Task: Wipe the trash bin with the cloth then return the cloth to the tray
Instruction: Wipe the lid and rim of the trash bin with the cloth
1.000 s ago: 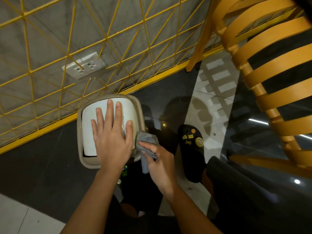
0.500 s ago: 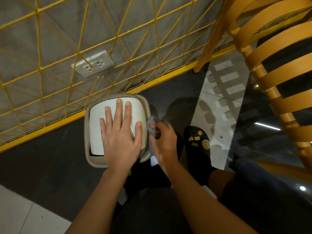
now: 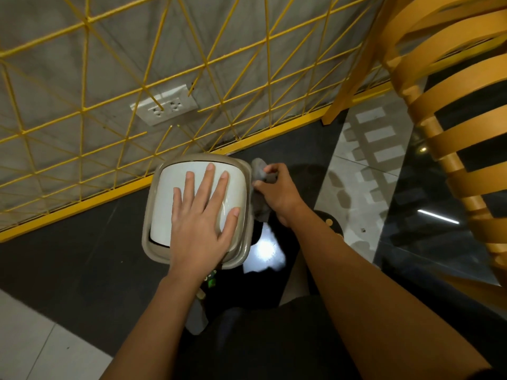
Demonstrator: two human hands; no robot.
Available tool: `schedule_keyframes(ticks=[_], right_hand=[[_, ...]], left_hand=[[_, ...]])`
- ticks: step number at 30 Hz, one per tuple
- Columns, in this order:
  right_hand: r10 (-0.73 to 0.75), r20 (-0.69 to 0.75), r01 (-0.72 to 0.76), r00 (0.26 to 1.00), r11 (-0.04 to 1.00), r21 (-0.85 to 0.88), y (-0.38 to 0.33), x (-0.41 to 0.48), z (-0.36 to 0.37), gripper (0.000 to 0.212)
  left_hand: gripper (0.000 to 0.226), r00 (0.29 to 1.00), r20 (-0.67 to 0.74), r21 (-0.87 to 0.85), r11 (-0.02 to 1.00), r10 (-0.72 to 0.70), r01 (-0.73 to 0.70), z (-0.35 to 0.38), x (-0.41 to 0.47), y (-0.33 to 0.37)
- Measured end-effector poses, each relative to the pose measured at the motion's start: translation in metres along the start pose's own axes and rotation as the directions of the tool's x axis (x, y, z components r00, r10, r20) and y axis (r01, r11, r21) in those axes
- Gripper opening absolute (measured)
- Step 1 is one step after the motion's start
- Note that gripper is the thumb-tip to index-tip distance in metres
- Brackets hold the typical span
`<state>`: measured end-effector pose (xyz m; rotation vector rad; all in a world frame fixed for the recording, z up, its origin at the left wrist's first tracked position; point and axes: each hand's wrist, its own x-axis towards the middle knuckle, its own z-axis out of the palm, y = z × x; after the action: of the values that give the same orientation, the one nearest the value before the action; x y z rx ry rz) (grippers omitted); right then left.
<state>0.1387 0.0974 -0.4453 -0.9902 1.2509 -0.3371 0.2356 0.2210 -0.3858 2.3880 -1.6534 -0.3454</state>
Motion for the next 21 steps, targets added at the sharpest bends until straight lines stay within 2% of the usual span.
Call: schedule_keyframes(ticks=[3, 6, 8, 11, 12, 15, 18, 19, 21], right_hand=[[0.043, -0.038, -0.034, 0.998, 0.977, 0.210, 0.015, -0.015, -0.001, 0.031], [0.073, -0.093, -0.035, 0.993, 0.934, 0.355, 0.031, -0.035, 0.004, 0.029], [0.080, -0.165, -0.007, 0.983, 0.915, 0.403, 0.042, -0.050, 0.012, 0.030], [0.109, -0.232, 0.012, 0.967, 0.884, 0.467, 0.052, -0.072, 0.026, 0.029], [0.115, -0.236, 0.001, 0.965, 0.898, 0.440, 0.056, -0.078, 0.030, 0.027], [0.120, -0.236, -0.080, 0.964, 0.981, 0.175, 0.065, -0.087, 0.033, 0.024], [0.125, -0.199, -0.074, 0.972, 0.967, 0.243, 0.060, -0.089, 0.022, 0.020], [0.093, -0.191, -0.038, 0.977, 0.961, 0.275, 0.058, -0.088, 0.017, 0.018], [-0.038, -0.199, 0.080, 0.979, 0.975, 0.208, 0.050, -0.085, 0.006, 0.016]], left_hand=[[0.066, 0.993, 0.079, -0.005, 0.996, 0.085, -0.085, -0.008, -0.002, -0.006], [0.082, 0.989, 0.135, 0.044, 0.997, 0.053, -0.059, -0.015, -0.001, -0.004], [0.087, 0.993, 0.118, 0.068, 0.998, -0.022, 0.014, -0.018, 0.001, 0.002], [0.086, 0.973, 0.091, 0.000, 0.977, -0.211, 0.212, -0.018, 0.007, 0.018], [0.088, 0.959, 0.091, -0.013, 0.963, -0.267, 0.269, -0.017, 0.008, 0.023], [0.092, 0.928, 0.099, -0.008, 0.933, -0.358, 0.360, -0.014, 0.006, 0.031], [0.098, 0.931, 0.128, 0.027, 0.939, -0.342, 0.342, -0.011, 0.001, 0.029], [0.101, 0.933, 0.144, 0.030, 0.944, -0.330, 0.329, -0.011, 0.000, 0.028], [0.111, 0.936, 0.176, 0.047, 0.953, -0.303, 0.300, -0.011, 0.000, 0.023]])
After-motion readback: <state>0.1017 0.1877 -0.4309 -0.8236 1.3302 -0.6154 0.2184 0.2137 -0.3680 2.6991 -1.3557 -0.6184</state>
